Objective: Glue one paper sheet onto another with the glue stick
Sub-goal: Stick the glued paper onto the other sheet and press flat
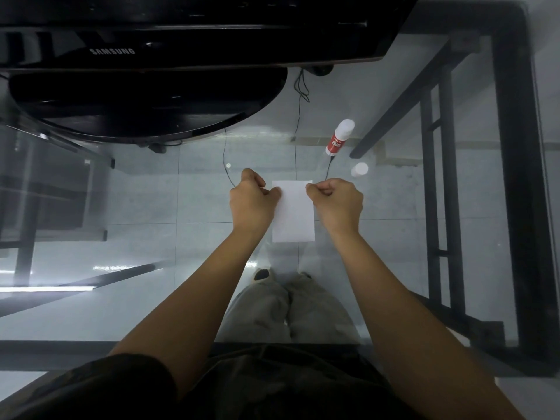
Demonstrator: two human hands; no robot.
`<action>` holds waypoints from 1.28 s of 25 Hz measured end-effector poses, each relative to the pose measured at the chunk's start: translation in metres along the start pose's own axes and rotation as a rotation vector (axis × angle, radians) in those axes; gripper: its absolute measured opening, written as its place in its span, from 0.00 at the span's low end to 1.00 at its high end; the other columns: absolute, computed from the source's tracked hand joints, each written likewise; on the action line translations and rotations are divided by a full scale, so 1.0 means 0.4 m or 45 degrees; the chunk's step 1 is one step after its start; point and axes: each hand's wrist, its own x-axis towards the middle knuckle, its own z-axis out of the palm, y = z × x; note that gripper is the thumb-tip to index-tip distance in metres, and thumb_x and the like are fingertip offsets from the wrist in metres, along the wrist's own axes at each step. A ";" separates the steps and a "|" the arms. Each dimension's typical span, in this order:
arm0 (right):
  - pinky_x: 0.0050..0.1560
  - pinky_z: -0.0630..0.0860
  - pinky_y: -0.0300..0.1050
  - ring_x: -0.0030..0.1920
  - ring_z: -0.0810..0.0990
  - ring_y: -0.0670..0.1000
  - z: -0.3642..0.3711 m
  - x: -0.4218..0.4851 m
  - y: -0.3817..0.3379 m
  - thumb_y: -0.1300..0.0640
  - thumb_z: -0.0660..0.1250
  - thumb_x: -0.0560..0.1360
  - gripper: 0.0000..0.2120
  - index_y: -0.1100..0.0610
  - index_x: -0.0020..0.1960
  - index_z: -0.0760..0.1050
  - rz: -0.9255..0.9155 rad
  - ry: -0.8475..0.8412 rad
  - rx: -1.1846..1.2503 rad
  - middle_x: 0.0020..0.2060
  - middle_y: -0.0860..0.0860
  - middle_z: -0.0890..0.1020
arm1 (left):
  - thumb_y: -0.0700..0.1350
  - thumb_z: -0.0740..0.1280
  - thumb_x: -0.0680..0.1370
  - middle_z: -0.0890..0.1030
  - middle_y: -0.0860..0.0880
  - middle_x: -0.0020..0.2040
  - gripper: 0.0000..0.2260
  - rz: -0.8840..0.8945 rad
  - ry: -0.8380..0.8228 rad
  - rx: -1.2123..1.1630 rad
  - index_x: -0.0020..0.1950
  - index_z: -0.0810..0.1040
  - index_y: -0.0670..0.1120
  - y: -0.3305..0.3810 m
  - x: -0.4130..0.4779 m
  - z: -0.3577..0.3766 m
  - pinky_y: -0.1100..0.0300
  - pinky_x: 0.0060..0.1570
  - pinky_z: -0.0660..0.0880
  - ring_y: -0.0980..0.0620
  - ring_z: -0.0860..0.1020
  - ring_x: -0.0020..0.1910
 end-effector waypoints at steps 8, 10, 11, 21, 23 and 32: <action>0.34 0.66 0.33 0.33 0.75 0.45 0.002 0.008 -0.008 0.52 0.69 0.72 0.08 0.58 0.42 0.77 -0.043 -0.005 -0.152 0.37 0.50 0.81 | 0.45 0.71 0.72 0.81 0.41 0.45 0.15 -0.105 -0.081 0.057 0.47 0.65 0.45 0.016 0.017 -0.009 0.56 0.40 0.75 0.43 0.80 0.42; 0.39 0.69 0.36 0.37 0.76 0.49 0.001 0.001 -0.005 0.52 0.68 0.73 0.09 0.58 0.46 0.75 -0.217 0.053 -0.314 0.39 0.52 0.79 | 0.46 0.71 0.72 0.81 0.40 0.46 0.15 -0.117 -0.091 0.064 0.48 0.65 0.45 0.018 0.018 -0.010 0.56 0.40 0.74 0.43 0.80 0.43; 0.41 0.71 0.39 0.40 0.77 0.50 -0.001 -0.004 0.000 0.52 0.67 0.74 0.09 0.58 0.48 0.74 -0.366 0.062 -0.394 0.42 0.53 0.79 | 0.46 0.71 0.72 0.81 0.40 0.47 0.15 -0.123 -0.096 0.068 0.48 0.65 0.45 0.019 0.018 -0.010 0.56 0.39 0.73 0.43 0.80 0.43; 0.70 0.42 0.52 0.75 0.51 0.50 -0.020 -0.009 0.084 0.48 0.45 0.80 0.24 0.52 0.74 0.52 -1.139 -0.420 -1.070 0.74 0.49 0.58 | 0.47 0.71 0.72 0.81 0.41 0.46 0.15 -0.103 -0.086 0.100 0.48 0.66 0.45 0.022 0.012 -0.010 0.56 0.41 0.75 0.43 0.81 0.42; 0.70 0.40 0.52 0.75 0.50 0.50 -0.007 -0.012 0.074 0.47 0.43 0.79 0.24 0.52 0.74 0.51 -1.083 -0.360 -1.078 0.74 0.49 0.57 | 0.46 0.71 0.72 0.81 0.40 0.46 0.15 -0.103 -0.090 0.102 0.48 0.66 0.45 0.023 0.013 -0.012 0.55 0.42 0.76 0.43 0.81 0.42; 0.69 0.38 0.57 0.75 0.45 0.53 0.005 -0.002 0.077 0.45 0.36 0.78 0.26 0.49 0.75 0.44 -0.955 -0.230 -1.338 0.76 0.51 0.50 | 0.46 0.71 0.72 0.81 0.40 0.48 0.16 -0.149 -0.118 0.095 0.53 0.68 0.42 0.028 0.020 -0.016 0.55 0.44 0.77 0.43 0.81 0.44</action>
